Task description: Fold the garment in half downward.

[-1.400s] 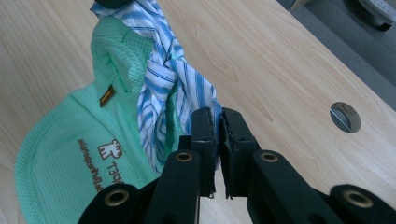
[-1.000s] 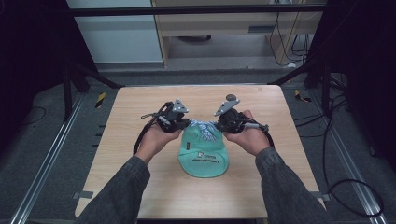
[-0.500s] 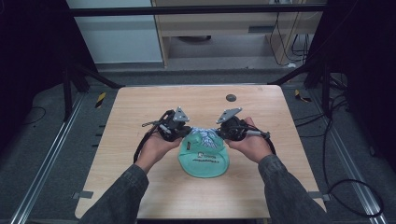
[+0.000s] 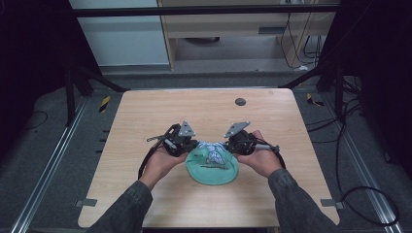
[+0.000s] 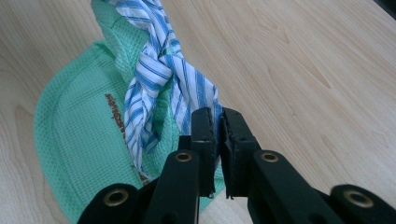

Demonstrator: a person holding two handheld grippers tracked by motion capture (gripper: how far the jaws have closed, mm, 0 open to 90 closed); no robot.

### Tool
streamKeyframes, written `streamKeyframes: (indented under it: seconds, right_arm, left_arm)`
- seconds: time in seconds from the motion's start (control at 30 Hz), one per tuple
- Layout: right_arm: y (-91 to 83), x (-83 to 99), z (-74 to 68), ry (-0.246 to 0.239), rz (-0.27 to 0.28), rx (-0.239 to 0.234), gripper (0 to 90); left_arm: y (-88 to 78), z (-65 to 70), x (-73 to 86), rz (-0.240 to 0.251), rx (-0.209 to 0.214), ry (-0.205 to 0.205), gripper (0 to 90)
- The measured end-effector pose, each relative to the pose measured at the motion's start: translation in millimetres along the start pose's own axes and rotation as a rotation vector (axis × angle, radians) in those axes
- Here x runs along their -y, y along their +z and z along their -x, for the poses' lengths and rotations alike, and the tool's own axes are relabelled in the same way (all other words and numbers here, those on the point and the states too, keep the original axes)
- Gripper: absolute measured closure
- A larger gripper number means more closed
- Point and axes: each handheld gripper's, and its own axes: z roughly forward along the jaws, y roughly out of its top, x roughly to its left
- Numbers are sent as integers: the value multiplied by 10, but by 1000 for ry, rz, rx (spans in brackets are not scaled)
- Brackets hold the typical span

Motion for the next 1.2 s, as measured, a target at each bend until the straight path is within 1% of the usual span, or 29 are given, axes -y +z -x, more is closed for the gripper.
streamKeyframes:
  seconds: [0.13,0.2,0.3,0.33,0.4,0.53,0.63,0.67,0.7,0.73,0.77,1.0,1.1,1.13,1.2]
  right_arm:
    - [6,26,-44,-5,-1,-3,842]
    - [11,56,-73,-11,-5,-11,842]
    - [24,91,-112,-11,-6,-30,842]
    - [27,102,-128,-14,-5,-31,842]
    - [31,128,-153,-8,-3,-38,842]
    - [22,160,-170,-4,1,-32,841]
    - [4,191,-196,-6,18,-35,840]
    - [-10,215,-223,-11,16,-34,837]
    - [-10,215,-223,-11,16,-34,837]
    - [-14,223,-232,-12,16,-36,836]
    - [-17,240,-248,-10,19,-43,834]
    - [-41,305,-317,-25,17,-44,827]
    - [-37,352,-375,-28,15,-39,822]
    - [-37,352,-375,-28,15,-39,822]
    - [-38,376,-402,-33,18,-32,821]
  left_arm:
    - [-3,34,47,-2,3,7,868]
    - [2,69,84,1,7,2,867]
    - [4,104,120,-7,18,13,865]
    - [9,121,135,3,20,4,865]
    - [9,144,161,6,26,6,864]
    - [7,177,192,13,27,6,863]
    - [8,214,218,12,31,20,862]
    - [13,236,233,10,29,33,861]
    - [13,236,233,10,29,33,859]
    - [14,251,242,5,28,50,859]
    - [15,264,252,1,29,58,855]
    - [7,305,309,14,42,46,856]
    - [-1,324,344,23,53,29,845]
    - [1,332,358,29,55,22,845]
    - [4,354,397,34,61,17,846]
